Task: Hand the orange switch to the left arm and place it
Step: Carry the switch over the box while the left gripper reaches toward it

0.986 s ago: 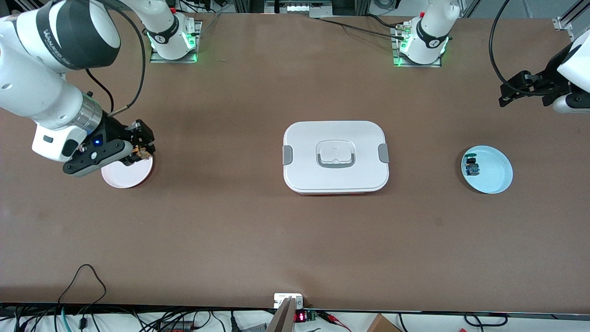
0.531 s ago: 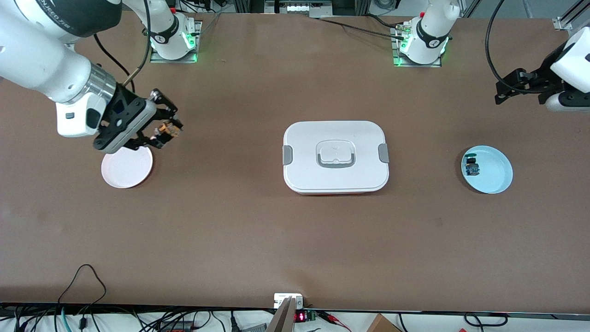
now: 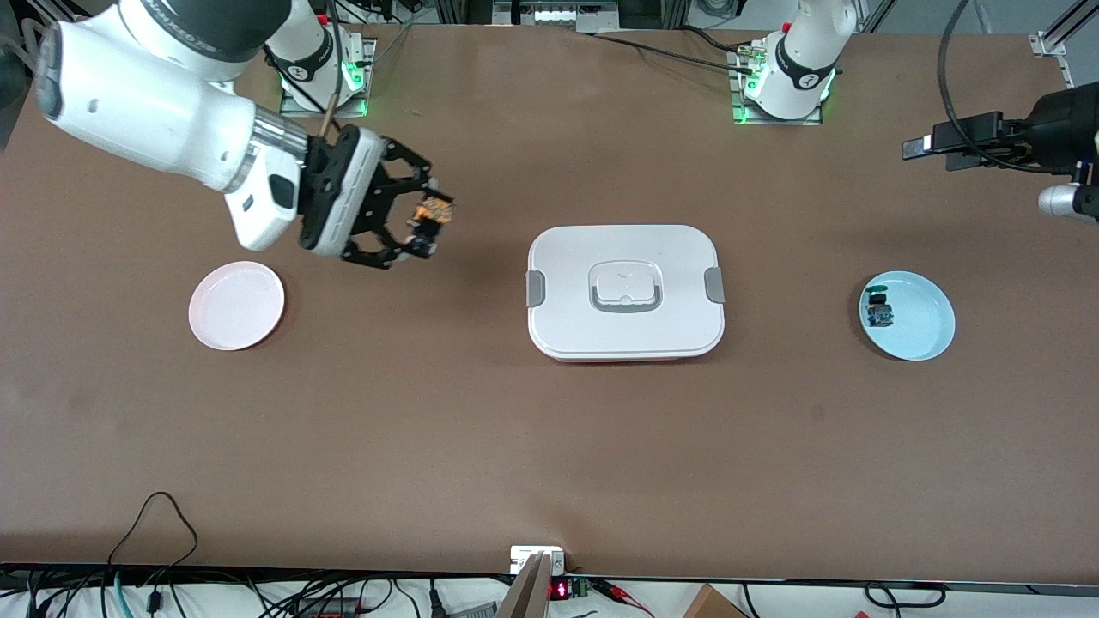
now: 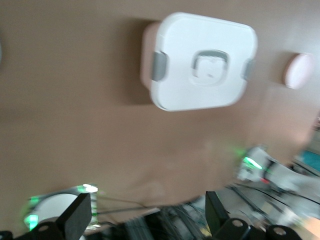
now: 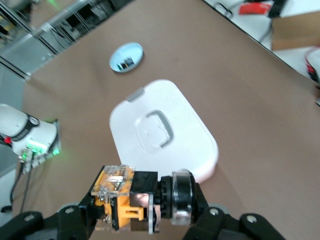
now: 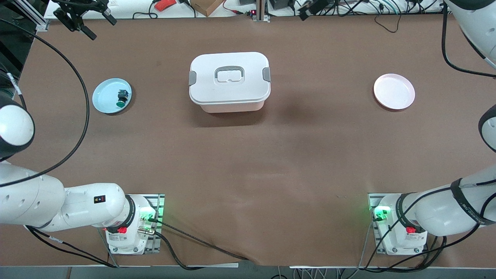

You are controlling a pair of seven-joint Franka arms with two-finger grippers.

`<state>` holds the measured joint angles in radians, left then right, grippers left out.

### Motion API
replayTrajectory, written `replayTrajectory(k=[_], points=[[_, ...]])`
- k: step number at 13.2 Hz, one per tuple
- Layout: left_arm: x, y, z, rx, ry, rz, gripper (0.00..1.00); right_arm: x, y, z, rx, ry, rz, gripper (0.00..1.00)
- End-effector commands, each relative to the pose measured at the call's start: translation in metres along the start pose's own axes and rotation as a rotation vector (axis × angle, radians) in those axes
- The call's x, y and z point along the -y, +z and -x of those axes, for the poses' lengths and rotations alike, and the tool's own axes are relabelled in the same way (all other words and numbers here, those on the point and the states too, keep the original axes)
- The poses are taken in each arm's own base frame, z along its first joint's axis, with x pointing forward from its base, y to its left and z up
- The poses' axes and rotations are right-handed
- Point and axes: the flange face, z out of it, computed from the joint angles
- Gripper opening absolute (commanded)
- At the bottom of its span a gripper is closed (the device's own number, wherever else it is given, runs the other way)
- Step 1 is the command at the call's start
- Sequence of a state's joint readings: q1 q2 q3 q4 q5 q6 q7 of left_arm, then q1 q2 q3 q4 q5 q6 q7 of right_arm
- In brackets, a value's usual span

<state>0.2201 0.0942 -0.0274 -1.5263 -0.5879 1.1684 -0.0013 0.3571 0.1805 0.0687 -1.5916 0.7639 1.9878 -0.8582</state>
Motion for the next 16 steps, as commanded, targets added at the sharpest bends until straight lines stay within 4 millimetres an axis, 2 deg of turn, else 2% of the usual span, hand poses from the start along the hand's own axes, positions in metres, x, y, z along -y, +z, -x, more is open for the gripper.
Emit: replayTrajectory(k=[1,3,5,7,8,11,12,13,16], points=[[-0.006,0.015,-0.022,0.074,0.053,0.195,1.00,0.013,0.009,-0.017,-0.149,-0.043,-0.061,0.00],[-0.014,0.035,-0.050,0.127,0.072,0.365,1.00,0.019,0.026,-0.024,-0.239,-0.086,-0.116,0.00],[-0.027,0.055,-0.070,0.096,0.066,0.464,1.00,0.018,0.045,-0.027,-0.309,-0.192,-0.143,0.00],[-0.066,0.084,-0.076,0.146,0.009,0.487,1.00,0.016,0.063,-0.030,-0.448,-0.290,-0.152,0.00],[-0.085,0.107,-0.083,0.179,-0.036,0.518,1.00,0.020,0.075,-0.033,-0.517,-0.317,-0.177,0.00],[-0.133,0.146,-0.086,0.159,-0.014,0.534,1.00,0.026,0.112,-0.034,-0.665,-0.289,-0.176,0.00],[-0.147,0.152,-0.086,0.156,-0.008,0.566,1.00,0.029,0.127,-0.033,-0.688,-0.263,-0.199,0.00],[-0.154,0.154,-0.088,0.150,-0.008,0.601,1.00,0.036,0.133,-0.036,-0.715,-0.237,-0.220,0.00],[-0.181,0.165,-0.083,0.139,0.006,0.650,1.00,0.037,0.137,-0.037,-0.747,-0.205,-0.232,0.00]])
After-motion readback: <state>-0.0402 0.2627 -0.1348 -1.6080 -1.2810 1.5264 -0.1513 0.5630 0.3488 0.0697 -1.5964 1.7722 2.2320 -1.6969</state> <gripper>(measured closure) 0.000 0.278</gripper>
